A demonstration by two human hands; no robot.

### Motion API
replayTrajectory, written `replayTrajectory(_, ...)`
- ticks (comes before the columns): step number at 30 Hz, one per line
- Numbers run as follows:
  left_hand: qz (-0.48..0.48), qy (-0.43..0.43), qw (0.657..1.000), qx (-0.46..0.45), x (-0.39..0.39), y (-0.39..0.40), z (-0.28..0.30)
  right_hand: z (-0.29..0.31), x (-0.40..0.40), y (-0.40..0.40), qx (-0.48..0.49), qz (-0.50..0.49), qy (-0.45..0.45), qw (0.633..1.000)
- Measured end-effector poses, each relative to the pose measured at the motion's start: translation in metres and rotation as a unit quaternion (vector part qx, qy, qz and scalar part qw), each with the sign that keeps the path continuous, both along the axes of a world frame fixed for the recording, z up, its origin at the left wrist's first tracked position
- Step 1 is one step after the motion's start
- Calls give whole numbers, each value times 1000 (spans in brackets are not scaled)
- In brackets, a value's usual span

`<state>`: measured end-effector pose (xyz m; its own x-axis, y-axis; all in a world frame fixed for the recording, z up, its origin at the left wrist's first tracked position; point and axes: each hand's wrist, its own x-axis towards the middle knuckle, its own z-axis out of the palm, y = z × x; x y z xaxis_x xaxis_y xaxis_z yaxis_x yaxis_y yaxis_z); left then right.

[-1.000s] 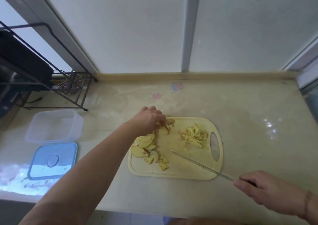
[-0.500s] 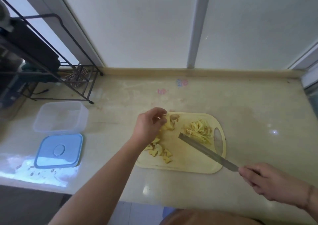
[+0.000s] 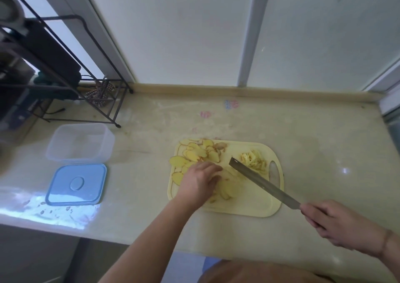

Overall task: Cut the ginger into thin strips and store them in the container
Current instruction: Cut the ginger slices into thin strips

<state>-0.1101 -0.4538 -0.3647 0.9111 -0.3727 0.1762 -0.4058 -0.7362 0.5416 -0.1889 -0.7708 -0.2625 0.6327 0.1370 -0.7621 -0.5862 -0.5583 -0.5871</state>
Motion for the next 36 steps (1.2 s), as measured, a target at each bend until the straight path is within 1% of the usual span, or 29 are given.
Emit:
replayTrajectory(2, 90, -67, 994, -13, 1, 16, -1, 0, -1, 2, 9, -5, -3, 1000)
replayTrajectory(3, 110, -85, 990, -4, -2, 20, -1, 1, -2, 3, 11, -9, -4, 1000)
replayTrajectory(4, 108, -91, 990, 15, -8, 21, -2, 0, -3, 4, 12, -16, -7, 1000)
replayTrajectory(5, 93, -84, 991, 46, -15, 17, -2, 0, -3, 5, 12, -21, -9, 1000)
replayTrajectory(7, 64, -44, 990, 119, -30, 1, -1, 0, -4, 8, 14, -32, -11, 999)
replayTrajectory(10, 64, 2, 973, 221, -43, -29, 3, -1, -5, 10, 11, -28, -16, 999)
replayTrajectory(13, 89, 12, 961, 262, -47, -47, 2, 0, -4, 10, 13, -17, -15, 1000)
replayTrajectory(19, 102, 17, 971, 217, -52, -51, -5, 2, -7, 13, 23, -25, -17, 999)
replayTrajectory(21, 84, -11, 983, 166, -54, -43, -6, 2, -6, 14, 18, -18, -17, 1000)
replayTrajectory(23, 63, -56, 993, 84, -52, -22, -7, 0, -4, 14, 14, -11, -11, 1000)
replayTrajectory(24, 70, -78, 993, 47, -50, -6, -8, -1, -3, 13, 15, -10, -12, 1000)
replayTrajectory(25, 98, -94, 991, 22, -46, 11, -8, -1, -2, 13, 15, -9, -14, 1000)
replayTrajectory(26, 142, -98, 985, 16, -43, 30, -10, -2, -2, 12, 13, -9, -14, 1000)
replayTrajectory(28, 215, -67, 973, 48, -38, 60, -11, -2, -1, 13, 12, -12, -11, 1000)
replayTrajectory(29, 218, -43, 972, 76, -36, 70, -11, -2, 0, 14, 13, -13, -9, 1000)
replayTrajectory(31, 183, 0, 976, 117, -35, 78, -11, -3, 1, 16, 13, -4, -9, 1000)
replayTrajectory(32, 170, 20, 978, 123, -34, 80, -11, -2, 1, 17, 12, 3, -9, 1000)
replayTrajectory(34, 174, 62, 977, 107, -31, 81, -9, -3, 2, 18, 8, 8, -9, 1000)
replayTrajectory(36, 183, 72, 976, 97, -29, 83, -11, -4, 2, 18, 7, 6, -7, 1000)
